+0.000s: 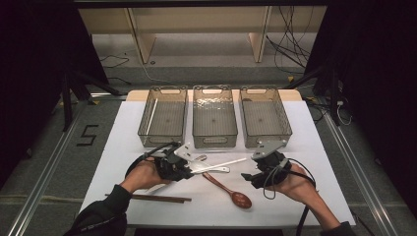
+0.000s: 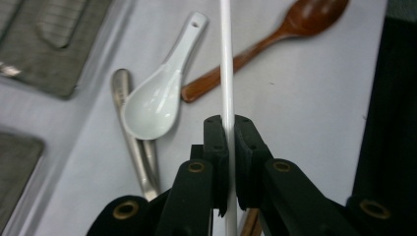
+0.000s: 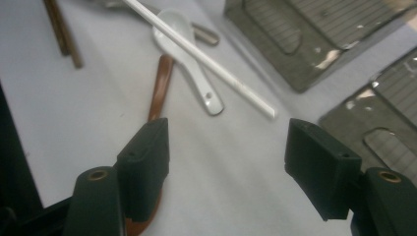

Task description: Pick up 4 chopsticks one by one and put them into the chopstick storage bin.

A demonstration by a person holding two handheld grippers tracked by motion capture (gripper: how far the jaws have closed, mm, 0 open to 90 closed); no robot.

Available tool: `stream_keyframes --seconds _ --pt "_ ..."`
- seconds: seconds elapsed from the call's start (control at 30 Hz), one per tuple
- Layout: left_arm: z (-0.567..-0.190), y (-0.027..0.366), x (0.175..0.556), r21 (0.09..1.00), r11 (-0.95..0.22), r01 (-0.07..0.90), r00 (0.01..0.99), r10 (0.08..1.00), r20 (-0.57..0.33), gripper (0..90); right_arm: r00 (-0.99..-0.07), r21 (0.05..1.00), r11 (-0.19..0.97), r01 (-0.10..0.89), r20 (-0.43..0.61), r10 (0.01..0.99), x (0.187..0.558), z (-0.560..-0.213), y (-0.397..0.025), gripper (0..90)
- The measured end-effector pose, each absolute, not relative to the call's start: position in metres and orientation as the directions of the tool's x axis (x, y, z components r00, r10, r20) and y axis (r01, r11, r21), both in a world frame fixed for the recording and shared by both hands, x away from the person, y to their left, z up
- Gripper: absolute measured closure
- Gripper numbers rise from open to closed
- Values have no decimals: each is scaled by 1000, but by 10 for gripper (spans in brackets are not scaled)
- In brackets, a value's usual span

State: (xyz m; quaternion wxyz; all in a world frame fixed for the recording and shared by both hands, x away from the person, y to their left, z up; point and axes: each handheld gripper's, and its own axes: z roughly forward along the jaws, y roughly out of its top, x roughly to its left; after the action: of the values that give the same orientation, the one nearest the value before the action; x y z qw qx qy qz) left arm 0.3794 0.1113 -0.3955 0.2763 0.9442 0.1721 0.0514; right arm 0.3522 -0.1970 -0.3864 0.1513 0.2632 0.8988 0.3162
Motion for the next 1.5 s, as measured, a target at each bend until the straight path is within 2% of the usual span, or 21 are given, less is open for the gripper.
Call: stream_keyframes --seconds 0.17,0.5,0.8,1.5 --pt "-395 124 388 574 -728 376 893 451 -13 853 -759 717 559 416 -64 648 354 -389 -208 310" --pt "-387 146 401 627 -623 467 823 565 -51 853 -673 794 380 474 48 738 348 -394 -228 268" --pt "-381 163 414 650 -559 514 766 641 -54 853 -640 795 331 508 92 763 339 -397 -241 244" --pt "-371 189 473 683 -431 591 626 778 -51 853 -647 792 340 507 90 757 332 -401 -244 234"
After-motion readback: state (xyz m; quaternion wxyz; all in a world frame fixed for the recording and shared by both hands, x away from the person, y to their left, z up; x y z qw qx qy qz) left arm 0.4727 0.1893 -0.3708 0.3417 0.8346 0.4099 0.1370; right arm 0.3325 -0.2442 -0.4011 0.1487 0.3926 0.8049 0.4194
